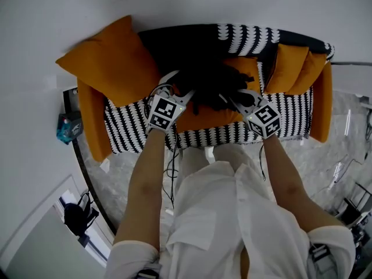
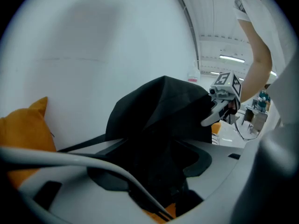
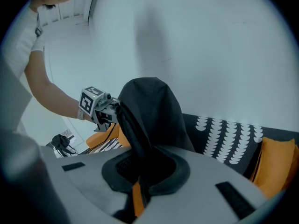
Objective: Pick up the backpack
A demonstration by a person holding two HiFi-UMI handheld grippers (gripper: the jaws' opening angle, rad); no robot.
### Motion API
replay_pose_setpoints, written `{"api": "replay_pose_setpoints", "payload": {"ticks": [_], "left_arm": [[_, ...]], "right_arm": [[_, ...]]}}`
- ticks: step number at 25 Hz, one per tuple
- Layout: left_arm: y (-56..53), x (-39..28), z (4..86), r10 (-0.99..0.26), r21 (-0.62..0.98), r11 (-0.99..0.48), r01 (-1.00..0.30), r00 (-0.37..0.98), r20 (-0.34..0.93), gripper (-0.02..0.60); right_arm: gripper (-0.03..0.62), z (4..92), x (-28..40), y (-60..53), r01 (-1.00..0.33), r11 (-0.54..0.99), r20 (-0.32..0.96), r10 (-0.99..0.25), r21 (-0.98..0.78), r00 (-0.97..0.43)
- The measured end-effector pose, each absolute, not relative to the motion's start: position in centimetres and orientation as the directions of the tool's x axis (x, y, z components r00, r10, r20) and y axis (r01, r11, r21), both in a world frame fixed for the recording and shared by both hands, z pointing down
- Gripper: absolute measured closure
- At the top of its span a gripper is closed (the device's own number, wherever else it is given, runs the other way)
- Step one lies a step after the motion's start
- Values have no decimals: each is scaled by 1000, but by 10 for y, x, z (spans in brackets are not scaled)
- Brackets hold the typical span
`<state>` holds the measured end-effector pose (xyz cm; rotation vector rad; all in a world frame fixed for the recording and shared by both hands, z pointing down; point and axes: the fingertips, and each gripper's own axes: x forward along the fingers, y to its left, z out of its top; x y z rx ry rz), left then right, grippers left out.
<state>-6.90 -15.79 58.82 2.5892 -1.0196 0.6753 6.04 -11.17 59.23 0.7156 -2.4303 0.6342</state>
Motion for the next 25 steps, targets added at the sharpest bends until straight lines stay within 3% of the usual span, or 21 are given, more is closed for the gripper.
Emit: {"api": "replay_pose_setpoints", "payload": {"ticks": [9,13,22,25], "left_arm": [[-158,-52,597,-462,10,-825,-565,685,563,291],[-159,-50,597,-448,41,-822,-568,690,568,299],[-146,-42,595,-452,161,-763,-626,695,560,465],[-140,-42,594,-454,192,-745,-639,697,556,488]], "right_arm": [[563,593,57,-108,-585,764,605,-338,-271,-721],[563,593,58,-107,-588,762,609,-339,-269,-717],[563,592,60,-110,-616,738,613,-360,-273,-703],[563,593,61,-109,-623,730,613,-363,-281,-701]]}}
